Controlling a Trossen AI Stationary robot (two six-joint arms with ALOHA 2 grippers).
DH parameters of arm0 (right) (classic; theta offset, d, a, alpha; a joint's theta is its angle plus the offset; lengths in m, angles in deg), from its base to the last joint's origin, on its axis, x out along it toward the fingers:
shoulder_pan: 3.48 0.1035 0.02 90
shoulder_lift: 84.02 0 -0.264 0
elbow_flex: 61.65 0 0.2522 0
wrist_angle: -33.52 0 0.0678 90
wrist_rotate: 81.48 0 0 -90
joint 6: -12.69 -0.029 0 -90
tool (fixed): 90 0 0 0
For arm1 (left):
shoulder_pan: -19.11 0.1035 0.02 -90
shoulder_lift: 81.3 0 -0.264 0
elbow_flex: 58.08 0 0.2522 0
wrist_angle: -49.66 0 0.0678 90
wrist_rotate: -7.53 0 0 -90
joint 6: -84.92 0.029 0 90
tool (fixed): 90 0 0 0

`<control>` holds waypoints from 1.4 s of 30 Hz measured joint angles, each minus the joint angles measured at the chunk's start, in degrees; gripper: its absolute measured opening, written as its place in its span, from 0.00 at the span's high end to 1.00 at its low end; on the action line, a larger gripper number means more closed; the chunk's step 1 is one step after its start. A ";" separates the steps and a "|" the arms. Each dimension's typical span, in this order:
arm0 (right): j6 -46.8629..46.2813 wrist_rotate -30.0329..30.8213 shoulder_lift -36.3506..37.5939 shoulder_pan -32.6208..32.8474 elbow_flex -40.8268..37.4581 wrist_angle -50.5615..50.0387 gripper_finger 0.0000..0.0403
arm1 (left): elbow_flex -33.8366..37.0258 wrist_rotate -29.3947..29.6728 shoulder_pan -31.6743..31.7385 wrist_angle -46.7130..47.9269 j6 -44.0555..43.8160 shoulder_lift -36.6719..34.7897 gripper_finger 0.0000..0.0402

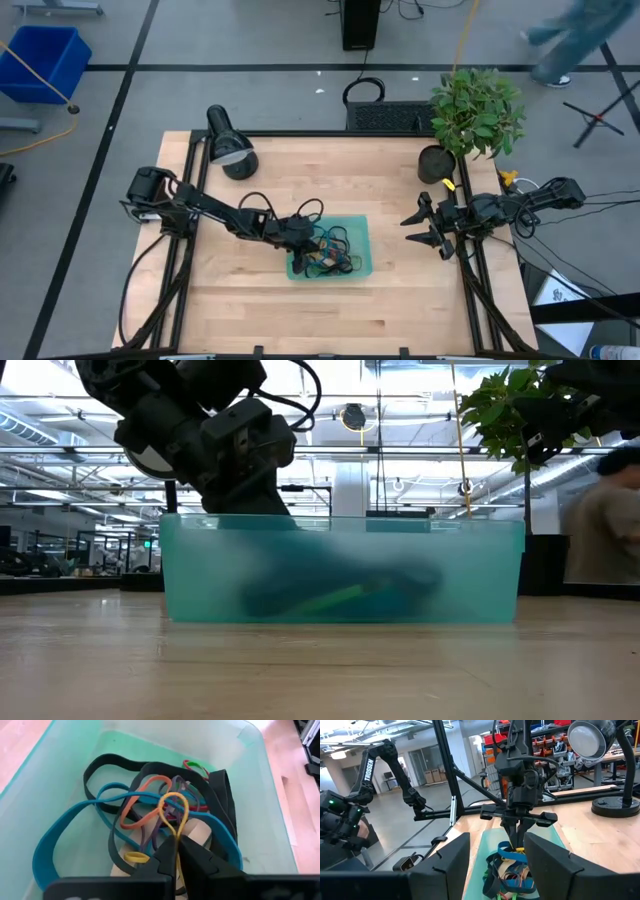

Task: Pick and place rubber bands into bin
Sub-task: Put the yellow rubber band into the green bin, then return to Home Position

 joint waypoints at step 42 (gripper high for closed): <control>1.14 -0.68 7.92 -16.93 -0.02 -6.86 0.55 | 15.74 11.05 9.12 14.46 10.41 -49.83 0.47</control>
